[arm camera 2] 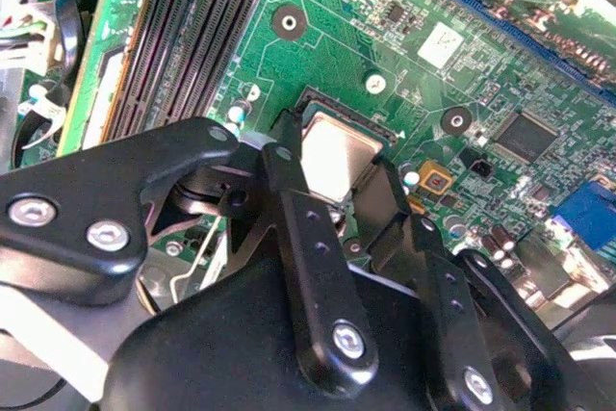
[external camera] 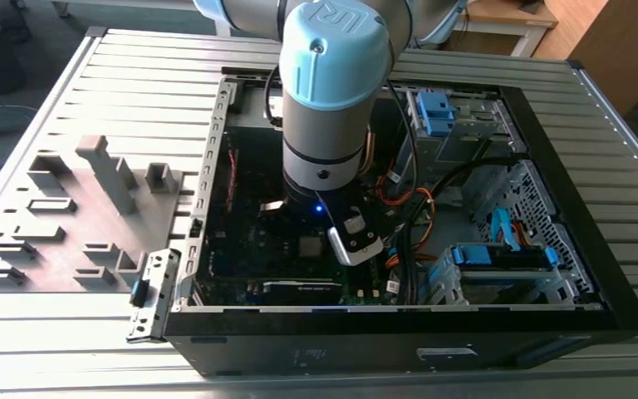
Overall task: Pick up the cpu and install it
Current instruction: 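Place the cpu into insertion slot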
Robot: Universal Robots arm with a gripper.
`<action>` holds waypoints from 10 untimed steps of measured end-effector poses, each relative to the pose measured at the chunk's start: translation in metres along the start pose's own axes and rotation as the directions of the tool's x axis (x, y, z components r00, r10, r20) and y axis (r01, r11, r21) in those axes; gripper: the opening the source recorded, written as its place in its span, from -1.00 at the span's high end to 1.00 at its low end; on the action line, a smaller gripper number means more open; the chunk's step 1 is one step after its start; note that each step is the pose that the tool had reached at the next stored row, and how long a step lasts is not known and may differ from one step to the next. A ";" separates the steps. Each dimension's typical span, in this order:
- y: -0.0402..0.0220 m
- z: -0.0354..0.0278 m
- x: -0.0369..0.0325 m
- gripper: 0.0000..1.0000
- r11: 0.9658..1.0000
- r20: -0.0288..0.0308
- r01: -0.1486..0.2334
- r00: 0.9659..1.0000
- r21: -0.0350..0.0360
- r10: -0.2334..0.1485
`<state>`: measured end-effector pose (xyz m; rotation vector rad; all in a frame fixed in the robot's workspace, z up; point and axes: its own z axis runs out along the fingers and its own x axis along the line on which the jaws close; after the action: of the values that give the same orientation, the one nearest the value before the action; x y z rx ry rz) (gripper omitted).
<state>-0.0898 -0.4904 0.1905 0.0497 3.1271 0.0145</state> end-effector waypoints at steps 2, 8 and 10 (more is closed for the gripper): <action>0.0000 0.0000 0.0000 0.08 1.000 0.000 0.000 1.000 0.000 0.000; 0.0000 0.0000 0.0000 0.08 1.000 0.000 0.000 1.000 0.000 0.000; 0.0000 0.0001 0.0000 0.08 1.000 0.000 0.000 1.000 0.000 0.000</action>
<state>-0.0898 -0.4904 0.1904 0.0497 3.1272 0.0143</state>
